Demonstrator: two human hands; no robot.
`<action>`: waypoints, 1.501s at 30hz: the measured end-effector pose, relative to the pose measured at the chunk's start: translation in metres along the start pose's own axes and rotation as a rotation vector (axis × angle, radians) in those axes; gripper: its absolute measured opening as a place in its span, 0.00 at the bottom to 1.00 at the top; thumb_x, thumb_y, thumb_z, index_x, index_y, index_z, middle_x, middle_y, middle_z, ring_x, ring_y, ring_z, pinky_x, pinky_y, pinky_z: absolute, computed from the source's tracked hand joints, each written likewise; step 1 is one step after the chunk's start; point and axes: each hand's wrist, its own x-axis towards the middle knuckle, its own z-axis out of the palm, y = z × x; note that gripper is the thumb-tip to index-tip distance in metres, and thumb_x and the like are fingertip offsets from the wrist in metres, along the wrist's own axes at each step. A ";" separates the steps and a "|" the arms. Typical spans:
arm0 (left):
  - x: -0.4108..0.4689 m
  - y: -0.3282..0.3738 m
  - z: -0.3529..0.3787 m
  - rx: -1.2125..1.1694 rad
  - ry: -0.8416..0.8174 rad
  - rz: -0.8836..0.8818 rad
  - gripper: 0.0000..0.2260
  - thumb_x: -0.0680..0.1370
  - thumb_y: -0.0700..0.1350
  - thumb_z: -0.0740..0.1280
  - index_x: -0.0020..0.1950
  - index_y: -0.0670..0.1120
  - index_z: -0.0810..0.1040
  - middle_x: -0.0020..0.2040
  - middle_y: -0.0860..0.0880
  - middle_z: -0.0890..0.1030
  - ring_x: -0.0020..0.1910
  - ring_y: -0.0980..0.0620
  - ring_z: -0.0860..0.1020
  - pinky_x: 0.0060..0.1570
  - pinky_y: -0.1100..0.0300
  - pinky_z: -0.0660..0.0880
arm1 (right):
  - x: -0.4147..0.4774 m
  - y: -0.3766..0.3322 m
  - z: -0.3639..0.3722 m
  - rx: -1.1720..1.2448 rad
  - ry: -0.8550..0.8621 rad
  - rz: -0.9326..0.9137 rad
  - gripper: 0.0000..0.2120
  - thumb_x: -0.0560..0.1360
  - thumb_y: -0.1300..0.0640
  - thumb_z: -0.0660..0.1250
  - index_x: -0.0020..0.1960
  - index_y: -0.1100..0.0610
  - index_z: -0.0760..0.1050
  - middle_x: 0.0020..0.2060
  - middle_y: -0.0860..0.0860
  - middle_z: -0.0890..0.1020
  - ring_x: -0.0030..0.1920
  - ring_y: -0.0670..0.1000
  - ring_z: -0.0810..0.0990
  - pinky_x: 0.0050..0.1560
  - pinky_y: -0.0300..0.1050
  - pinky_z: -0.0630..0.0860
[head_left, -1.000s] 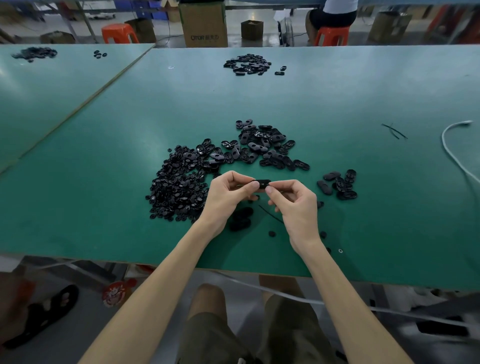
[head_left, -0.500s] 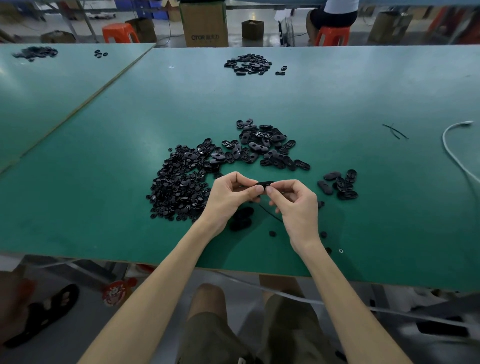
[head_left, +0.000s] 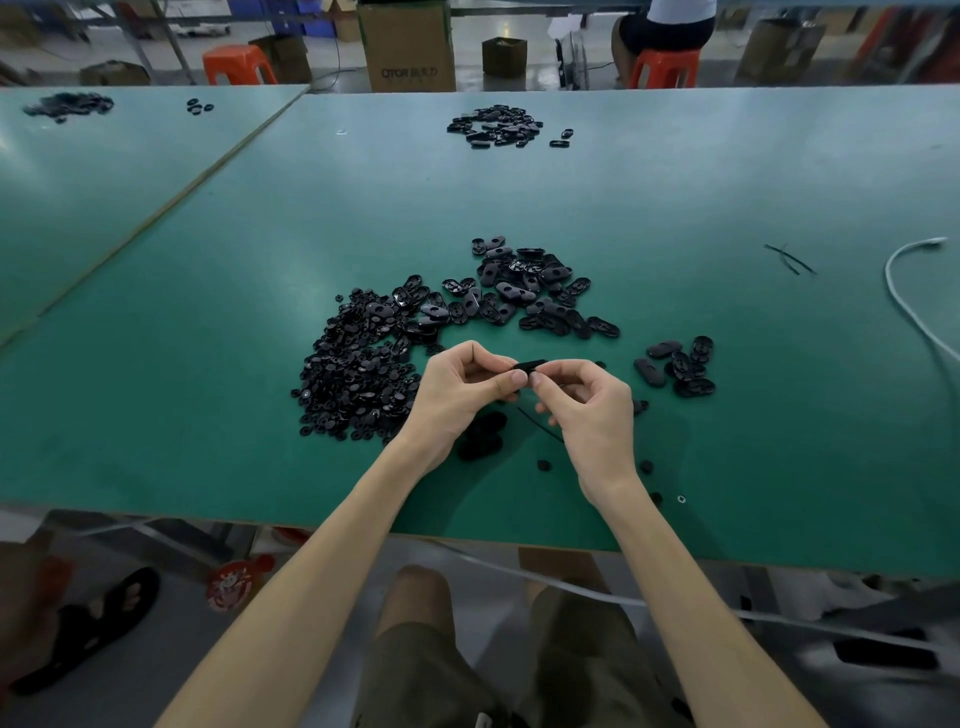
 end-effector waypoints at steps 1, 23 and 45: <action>0.000 0.000 0.000 -0.003 0.000 -0.002 0.10 0.68 0.41 0.79 0.43 0.41 0.80 0.45 0.48 0.86 0.39 0.52 0.84 0.43 0.63 0.80 | 0.000 0.000 0.000 -0.003 -0.003 -0.002 0.02 0.77 0.61 0.76 0.47 0.56 0.84 0.36 0.50 0.86 0.33 0.45 0.82 0.33 0.39 0.77; -0.001 0.002 -0.001 0.037 -0.021 0.003 0.11 0.76 0.34 0.75 0.57 0.39 0.81 0.47 0.41 0.86 0.42 0.49 0.84 0.47 0.61 0.80 | -0.002 -0.001 0.001 0.000 -0.074 -0.054 0.06 0.77 0.62 0.75 0.46 0.52 0.83 0.38 0.47 0.86 0.35 0.48 0.83 0.35 0.40 0.76; 0.001 0.000 -0.001 0.080 -0.059 0.031 0.07 0.77 0.35 0.74 0.55 0.40 0.83 0.46 0.44 0.87 0.42 0.52 0.85 0.46 0.63 0.80 | 0.003 0.003 -0.001 0.155 -0.026 -0.017 0.04 0.77 0.63 0.75 0.50 0.56 0.82 0.41 0.50 0.87 0.35 0.49 0.83 0.34 0.40 0.77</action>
